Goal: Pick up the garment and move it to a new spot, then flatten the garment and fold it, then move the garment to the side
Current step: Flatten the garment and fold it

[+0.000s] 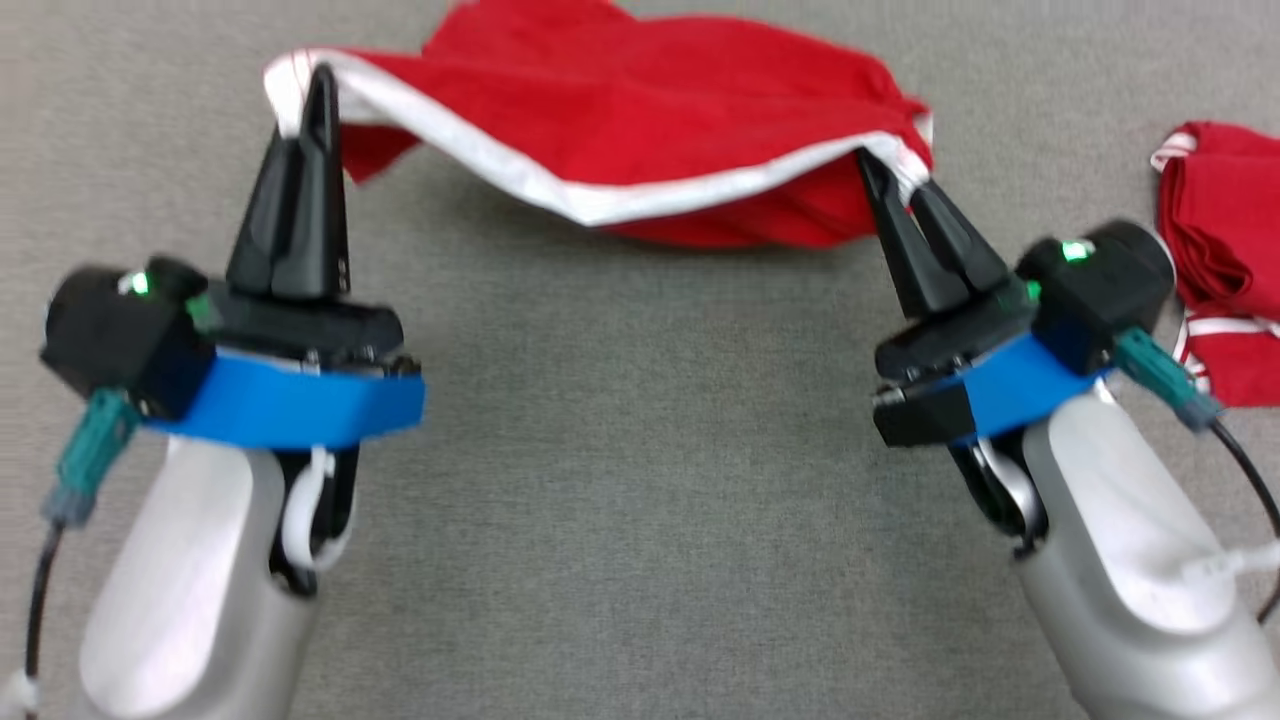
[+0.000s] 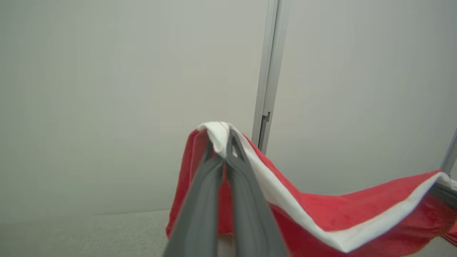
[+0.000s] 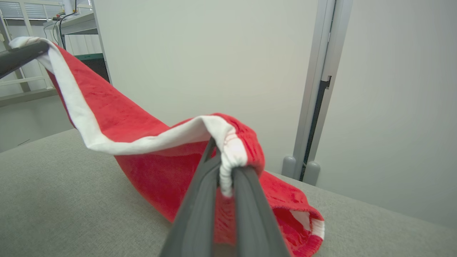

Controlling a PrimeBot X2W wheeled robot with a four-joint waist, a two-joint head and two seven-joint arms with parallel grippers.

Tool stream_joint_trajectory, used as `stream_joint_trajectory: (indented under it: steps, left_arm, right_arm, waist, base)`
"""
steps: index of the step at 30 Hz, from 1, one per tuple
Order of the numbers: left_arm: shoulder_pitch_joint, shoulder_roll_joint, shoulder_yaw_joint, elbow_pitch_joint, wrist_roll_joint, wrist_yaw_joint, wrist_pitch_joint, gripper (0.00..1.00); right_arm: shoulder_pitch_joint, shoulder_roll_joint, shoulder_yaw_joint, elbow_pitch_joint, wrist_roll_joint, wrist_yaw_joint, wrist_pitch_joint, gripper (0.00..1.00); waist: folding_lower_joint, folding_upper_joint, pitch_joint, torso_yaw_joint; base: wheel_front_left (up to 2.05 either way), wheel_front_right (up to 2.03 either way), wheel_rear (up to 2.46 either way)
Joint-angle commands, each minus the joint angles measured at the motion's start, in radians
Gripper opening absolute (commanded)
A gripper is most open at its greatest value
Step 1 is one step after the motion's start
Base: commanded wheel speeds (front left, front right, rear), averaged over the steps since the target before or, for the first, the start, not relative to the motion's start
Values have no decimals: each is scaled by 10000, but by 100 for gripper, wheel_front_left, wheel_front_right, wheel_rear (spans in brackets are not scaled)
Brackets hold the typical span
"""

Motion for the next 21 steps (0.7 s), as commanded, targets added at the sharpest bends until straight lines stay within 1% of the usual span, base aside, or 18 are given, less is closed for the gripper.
stream_joint_trajectory:
  steps: [1,5,8,11,13,18,21]
  left_arm:
    - [353,-74,82,-295,57,59,-40,0]
    - [1649,-159,176,-1214,277,157,-42,0]
    - [2572,-128,84,-1852,392,267,-43,0]
    - [3494,-60,-58,-2583,399,481,132,0]
    - [4053,14,-93,-3068,390,660,355,0]
    - [5277,195,-288,-3935,280,1111,1163,0]
    - [5689,283,-234,-3769,106,1186,1408,0]
  right_arm:
    - [412,-91,-46,-262,130,2,-45,0]
    - [1695,-231,-369,-1120,341,2,-46,0]
    - [2756,-349,-581,-1747,206,2,-46,0]
    - [4001,-268,-724,-2445,258,2,-18,0]
    - [4755,-233,-822,-2983,270,2,185,0]
    - [6344,-167,-882,-4163,201,2,965,0]
    - [6798,-164,-737,-4236,379,2,1251,0]
  waist:
    - [1,-1,-207,-6]
    - [1,-1,-993,225]
    - [1,-1,-1640,394]
    - [1,-1,-2199,520]
    - [1,-1,-2482,550]
    - [1,-1,-2688,527]
    - [1,-1,-2613,431]
  base:
    - [0,0,0]
    - [0,0,0]
    - [0,0,0]
    - [0,0,0]
    - [0,0,0]
    - [0,0,0]
    - [0,0,0]
